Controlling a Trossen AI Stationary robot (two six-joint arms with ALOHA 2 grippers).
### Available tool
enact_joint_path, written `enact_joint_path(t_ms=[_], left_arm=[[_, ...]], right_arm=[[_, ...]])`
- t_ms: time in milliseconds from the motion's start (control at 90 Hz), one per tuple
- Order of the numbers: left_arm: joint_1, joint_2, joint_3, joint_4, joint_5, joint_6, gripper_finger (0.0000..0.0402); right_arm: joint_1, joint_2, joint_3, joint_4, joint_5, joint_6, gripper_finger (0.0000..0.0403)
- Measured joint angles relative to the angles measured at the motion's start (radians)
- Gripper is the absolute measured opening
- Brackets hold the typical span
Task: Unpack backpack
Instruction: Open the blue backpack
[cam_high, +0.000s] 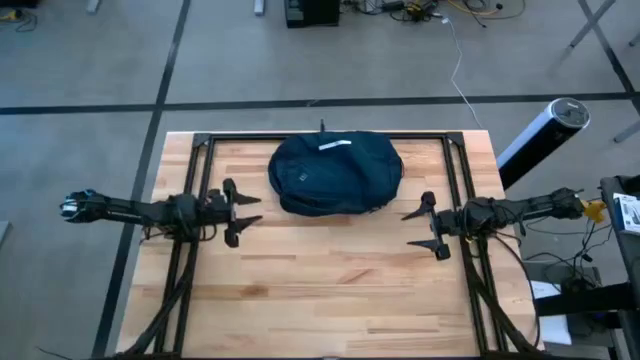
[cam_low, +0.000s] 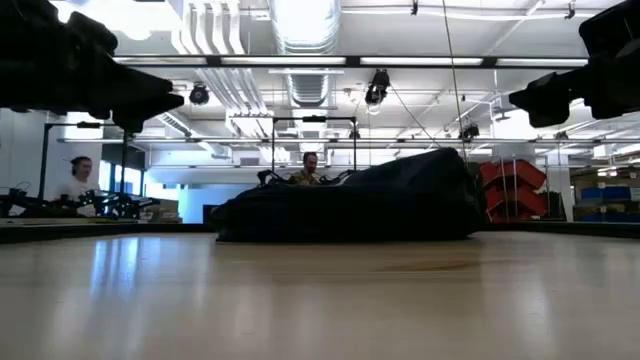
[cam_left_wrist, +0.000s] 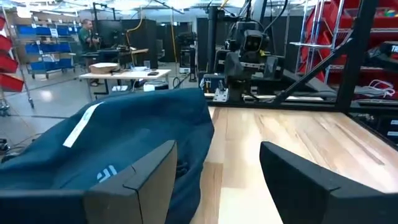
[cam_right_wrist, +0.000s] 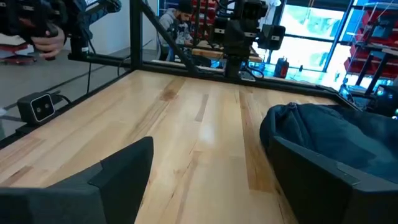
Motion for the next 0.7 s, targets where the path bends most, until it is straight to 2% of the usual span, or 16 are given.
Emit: enact_joint_path(t_ms=[122,256,378,467,622,700], left_arm=[[-0.001,0.003,0.000,-0.006,0.002,-0.096,0.0220],[-0.001,0.015,0.008,-0.008,0.024,-0.020,0.0219],[-0.001,0.087,0.118,-0.020,0.009,-0.014,0.0216],[-0.001,0.186,0.242,-0.068,-0.064,-0.001,0.0207],[0.001,0.387,0.433,-0.210,-0.287,0.028,0.0191],[0.001,0.475,0.514,-0.267,-0.353,0.025,0.0183]], right_arm=[[0.000,0.000,0.000,0.000,0.000,0.000,0.0299],[0.000,0.000,0.000,0.000,0.000,0.000,0.0295],[0.000,0.000,0.000,0.000,0.000,0.000,0.0290],[0.000,0.000,0.000,0.000,0.000,0.000,0.0287],[0.000,0.000,0.000,0.000,0.000,0.000,0.0282],[0.000,0.000,0.000,0.000,0.000,0.000,0.0281]])
